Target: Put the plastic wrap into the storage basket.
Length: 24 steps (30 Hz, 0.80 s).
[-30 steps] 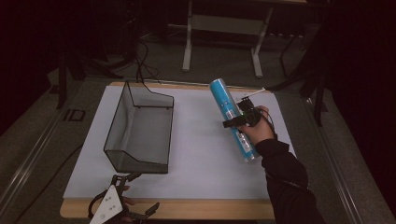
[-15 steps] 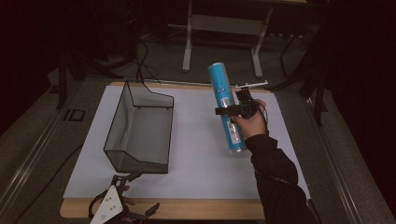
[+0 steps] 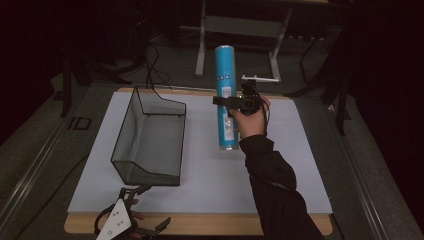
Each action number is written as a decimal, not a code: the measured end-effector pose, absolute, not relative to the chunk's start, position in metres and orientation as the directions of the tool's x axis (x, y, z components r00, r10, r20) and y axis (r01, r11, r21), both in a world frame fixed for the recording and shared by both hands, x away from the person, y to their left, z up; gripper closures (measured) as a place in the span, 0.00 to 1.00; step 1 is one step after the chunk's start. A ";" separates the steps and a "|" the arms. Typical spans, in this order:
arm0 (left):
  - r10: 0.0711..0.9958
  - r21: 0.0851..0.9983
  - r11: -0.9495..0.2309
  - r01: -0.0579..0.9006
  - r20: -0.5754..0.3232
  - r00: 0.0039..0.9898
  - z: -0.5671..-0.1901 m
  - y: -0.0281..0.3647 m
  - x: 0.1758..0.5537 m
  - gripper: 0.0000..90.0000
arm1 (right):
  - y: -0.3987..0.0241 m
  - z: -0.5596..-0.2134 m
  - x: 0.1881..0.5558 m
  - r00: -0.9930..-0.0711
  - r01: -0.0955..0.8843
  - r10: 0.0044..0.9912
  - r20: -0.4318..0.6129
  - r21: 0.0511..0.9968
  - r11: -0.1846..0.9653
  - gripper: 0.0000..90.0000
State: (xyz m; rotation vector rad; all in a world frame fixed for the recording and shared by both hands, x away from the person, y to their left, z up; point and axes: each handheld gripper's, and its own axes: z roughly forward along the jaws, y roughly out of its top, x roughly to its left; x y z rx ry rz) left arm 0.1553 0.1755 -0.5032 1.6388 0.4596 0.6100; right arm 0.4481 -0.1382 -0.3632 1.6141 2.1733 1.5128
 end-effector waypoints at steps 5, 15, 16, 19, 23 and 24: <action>0.610 0.986 -0.158 -0.047 0.135 0.781 -0.503 0.176 0.155 0.00 | -0.115 -0.358 0.446 -0.466 0.693 0.731 0.498 0.719 -0.049 0.35; 0.611 0.986 -0.159 -0.054 0.141 0.779 -0.501 0.177 0.154 0.00 | -0.076 -0.377 0.440 -0.459 0.682 0.692 0.558 0.720 -0.129 0.35; 0.610 0.986 -0.158 -0.055 0.141 0.780 -0.501 0.176 0.154 0.00 | -0.072 -0.380 0.440 -0.457 0.684 0.685 0.567 0.716 -0.136 0.35; 0.608 0.986 -0.159 -0.058 0.144 0.781 -0.501 0.176 0.154 0.00 | -0.058 -0.391 0.439 -0.449 0.699 0.671 0.590 0.700 -0.148 0.35; 0.606 0.985 -0.159 -0.063 0.148 0.781 -0.501 0.177 0.154 0.00 | -0.042 -0.407 0.436 -0.443 0.709 0.659 0.608 0.688 -0.158 0.35; 0.607 0.985 -0.159 -0.062 0.147 0.781 -0.501 0.177 0.154 0.00 | -0.038 -0.411 0.436 -0.440 0.709 0.663 0.605 0.688 -0.157 0.35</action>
